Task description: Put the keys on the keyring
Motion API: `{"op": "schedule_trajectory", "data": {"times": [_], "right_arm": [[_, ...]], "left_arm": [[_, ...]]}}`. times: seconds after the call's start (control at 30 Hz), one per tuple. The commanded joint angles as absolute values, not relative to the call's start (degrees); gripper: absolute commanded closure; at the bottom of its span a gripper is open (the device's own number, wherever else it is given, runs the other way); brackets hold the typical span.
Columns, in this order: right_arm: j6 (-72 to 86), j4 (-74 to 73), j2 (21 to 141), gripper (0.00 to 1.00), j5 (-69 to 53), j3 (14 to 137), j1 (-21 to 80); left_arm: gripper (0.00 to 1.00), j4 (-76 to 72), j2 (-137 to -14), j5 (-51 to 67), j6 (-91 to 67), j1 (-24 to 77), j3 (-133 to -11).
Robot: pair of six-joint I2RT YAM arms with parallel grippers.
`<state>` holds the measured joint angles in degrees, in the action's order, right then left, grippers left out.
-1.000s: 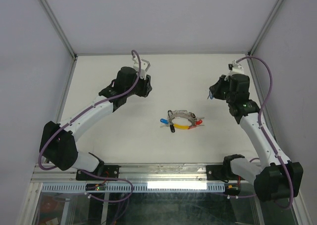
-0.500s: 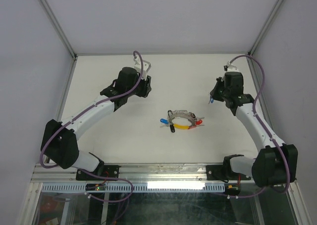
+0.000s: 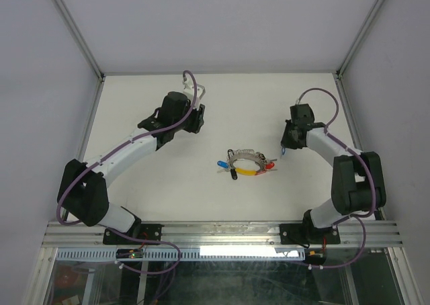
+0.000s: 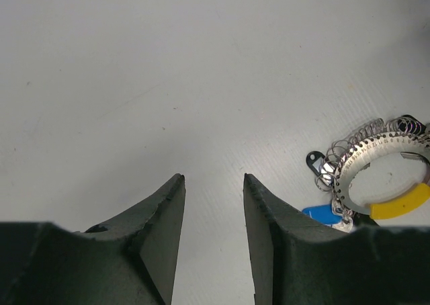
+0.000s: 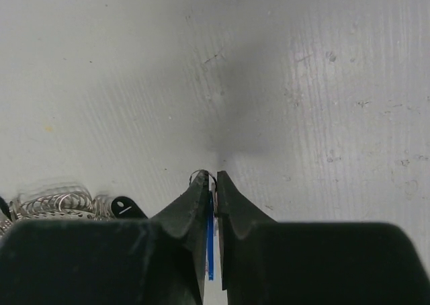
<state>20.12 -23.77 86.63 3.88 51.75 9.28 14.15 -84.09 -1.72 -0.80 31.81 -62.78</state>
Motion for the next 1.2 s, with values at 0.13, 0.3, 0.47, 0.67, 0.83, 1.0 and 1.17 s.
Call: {"op": "schedule_trajectory", "data": {"times": [0.13, 0.3, 0.47, 0.67, 0.83, 1.0, 1.17], "right_arm": [[21.0, -20.3, 89.1, 0.82, 3.4, 50.2, 9.2], [21.3, -19.6, 88.6, 0.76, 3.6, 49.0, 9.2], [21.4, -16.9, 83.1, 0.67, 4.9, 46.2, 9.2], [23.4, -16.8, 78.1, 0.59, 8.7, 45.0, 9.0], [22.9, -15.4, 72.4, 0.47, 4.9, 42.4, 8.6], [22.5, -15.6, 68.3, 0.47, 3.5, 40.6, 8.6], [22.5, -16.5, 65.7, 0.47, 2.0, 40.0, 8.6]], "left_arm": [[0.6, 12.8, -82.6, -3.0, 0.0, 31.5, -63.2], [0.61, 13.1, -83.1, -1.6, 0.7, 31.7, -63.3], [0.58, 12.5, -82.9, -2.5, 3.7, 35.3, -62.5], [0.55, 10.4, -83.6, -3.8, 6.9, 44.6, -60.4], [0.5, 8.3, -84.9, 2.9, 6.4, 50.0, -60.2], [0.45, 3.6, -89.2, 5.5, 5.0, 54.8, -60.4], [0.46, 2.9, -96.3, 6.2, 9.2, 59.4, -63.4]]}}
